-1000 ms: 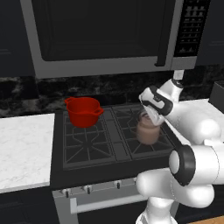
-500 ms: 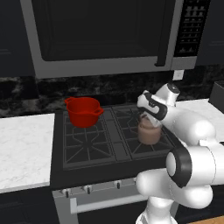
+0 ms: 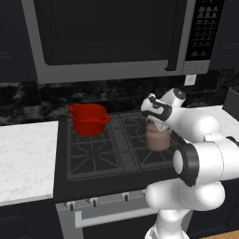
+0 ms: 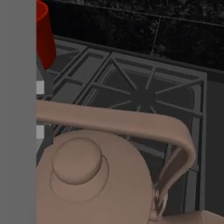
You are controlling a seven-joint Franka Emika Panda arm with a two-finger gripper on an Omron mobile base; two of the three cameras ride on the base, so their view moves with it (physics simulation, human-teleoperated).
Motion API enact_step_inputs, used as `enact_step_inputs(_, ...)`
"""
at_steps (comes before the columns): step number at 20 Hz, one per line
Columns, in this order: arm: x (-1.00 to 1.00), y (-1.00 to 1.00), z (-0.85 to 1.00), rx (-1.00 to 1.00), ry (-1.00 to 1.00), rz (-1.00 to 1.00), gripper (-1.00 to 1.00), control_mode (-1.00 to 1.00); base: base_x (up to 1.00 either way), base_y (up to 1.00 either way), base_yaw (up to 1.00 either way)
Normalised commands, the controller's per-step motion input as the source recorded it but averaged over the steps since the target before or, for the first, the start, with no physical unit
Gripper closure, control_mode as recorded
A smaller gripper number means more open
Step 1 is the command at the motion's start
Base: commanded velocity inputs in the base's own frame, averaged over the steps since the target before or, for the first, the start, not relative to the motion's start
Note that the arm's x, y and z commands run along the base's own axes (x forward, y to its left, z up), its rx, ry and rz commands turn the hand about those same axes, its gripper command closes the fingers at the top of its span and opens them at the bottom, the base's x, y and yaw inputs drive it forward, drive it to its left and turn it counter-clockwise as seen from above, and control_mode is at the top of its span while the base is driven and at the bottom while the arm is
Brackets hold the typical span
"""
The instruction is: Pick the kettle from the counter and place it on a stove burner. Then turn the burner on.
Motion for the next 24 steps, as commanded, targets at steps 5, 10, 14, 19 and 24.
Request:
enact_step_inputs(5,-0.15,-0.03,-0.23,0.00,0.01,0.00,1.00,-1.00,0.00,0.00,0.00)
enact_step_inputs(10,-0.08,-0.19,0.00,0.00,-0.11,0.00,1.00,-1.00,0.00,0.00,0.00)
enact_step_inputs(14,-0.02,-0.01,0.00,0.00,-0.03,0.00,1.00,-1.00,0.00,0.00,0.00)
enact_step_inputs(19,0.00,0.00,0.00,0.00,0.01,0.00,1.00,-1.00,0.00,0.00,0.00)
enact_step_inputs(24,0.00,0.00,0.00,0.01,-0.03,0.00,1.00,-1.00,0.00,0.00,0.00)
